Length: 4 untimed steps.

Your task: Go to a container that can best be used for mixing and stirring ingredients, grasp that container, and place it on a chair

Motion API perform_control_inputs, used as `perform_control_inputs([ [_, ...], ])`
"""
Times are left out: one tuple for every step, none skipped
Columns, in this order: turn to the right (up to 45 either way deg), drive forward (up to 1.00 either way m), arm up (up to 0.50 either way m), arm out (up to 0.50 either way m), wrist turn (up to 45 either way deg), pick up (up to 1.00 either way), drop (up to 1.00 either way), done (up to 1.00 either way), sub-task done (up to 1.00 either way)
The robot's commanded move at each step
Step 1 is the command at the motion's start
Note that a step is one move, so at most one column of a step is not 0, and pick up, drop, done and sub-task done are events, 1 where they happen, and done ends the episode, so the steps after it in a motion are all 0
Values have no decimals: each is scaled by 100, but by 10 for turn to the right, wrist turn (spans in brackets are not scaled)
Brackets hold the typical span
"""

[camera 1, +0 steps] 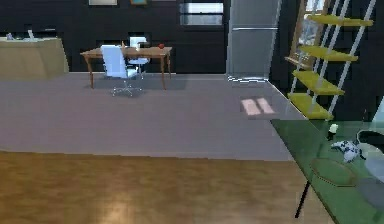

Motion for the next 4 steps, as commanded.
perform_control_inputs([
  [30,0,0,0,0,0,0,0,0],
  [0,40,0,0,0,0,0,0,0],
  [-300,0,0,0,0,0,0,0,0],
  [420,0,0,0,0,0,0,0,0],
])
